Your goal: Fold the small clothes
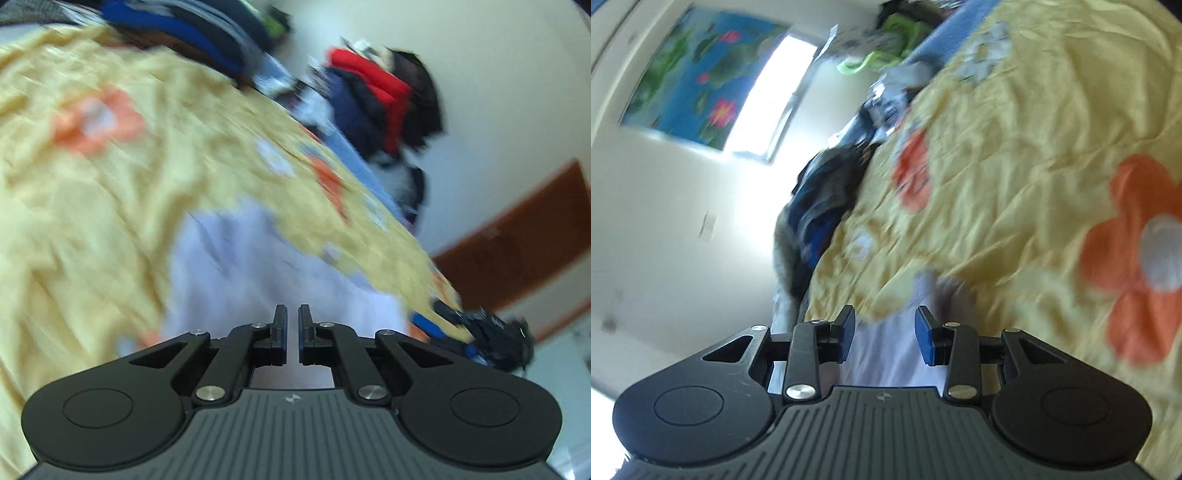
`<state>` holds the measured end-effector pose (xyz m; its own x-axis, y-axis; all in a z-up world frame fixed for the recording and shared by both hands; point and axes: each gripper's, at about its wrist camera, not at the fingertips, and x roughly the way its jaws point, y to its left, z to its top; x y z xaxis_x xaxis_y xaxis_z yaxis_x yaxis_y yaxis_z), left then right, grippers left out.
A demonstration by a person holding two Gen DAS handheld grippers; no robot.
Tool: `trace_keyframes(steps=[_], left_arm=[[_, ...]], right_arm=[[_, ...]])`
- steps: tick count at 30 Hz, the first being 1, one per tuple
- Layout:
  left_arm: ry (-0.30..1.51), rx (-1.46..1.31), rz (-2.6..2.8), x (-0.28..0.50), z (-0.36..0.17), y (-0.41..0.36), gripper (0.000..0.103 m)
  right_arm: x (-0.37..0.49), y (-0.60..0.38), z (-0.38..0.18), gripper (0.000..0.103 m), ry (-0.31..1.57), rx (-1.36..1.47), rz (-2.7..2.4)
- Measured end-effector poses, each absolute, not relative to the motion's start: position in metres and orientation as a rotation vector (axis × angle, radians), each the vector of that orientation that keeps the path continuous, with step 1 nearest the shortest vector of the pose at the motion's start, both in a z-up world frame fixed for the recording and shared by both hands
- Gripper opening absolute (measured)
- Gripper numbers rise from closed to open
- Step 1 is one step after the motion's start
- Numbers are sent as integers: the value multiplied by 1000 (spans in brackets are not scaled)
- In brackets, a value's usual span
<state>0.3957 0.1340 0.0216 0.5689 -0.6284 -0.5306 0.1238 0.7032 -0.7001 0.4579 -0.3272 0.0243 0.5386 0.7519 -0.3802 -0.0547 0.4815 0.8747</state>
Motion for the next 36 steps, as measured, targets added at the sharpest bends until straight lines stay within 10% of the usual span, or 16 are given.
trace_keyframes(steps=[8, 10, 12, 17, 27, 36], left_arm=[[908, -481, -466, 375, -11, 77, 5], [900, -561, -440, 375, -19, 83, 5], [912, -578, -418, 371, -15, 86, 5], [841, -737, -432, 341, 6, 122, 7], [869, -963, -367, 335, -22, 168, 68], [883, -916, -336, 341, -8, 182, 73]], right_arm=[[441, -262, 0, 42, 1073, 813, 630], [440, -269, -21, 1, 1093, 804, 552], [436, -276, -21, 2, 1080, 840, 549], [402, -309, 15, 75, 995, 888, 539], [390, -348, -6, 73, 1100, 927, 501], [398, -313, 5, 73, 1162, 822, 575]])
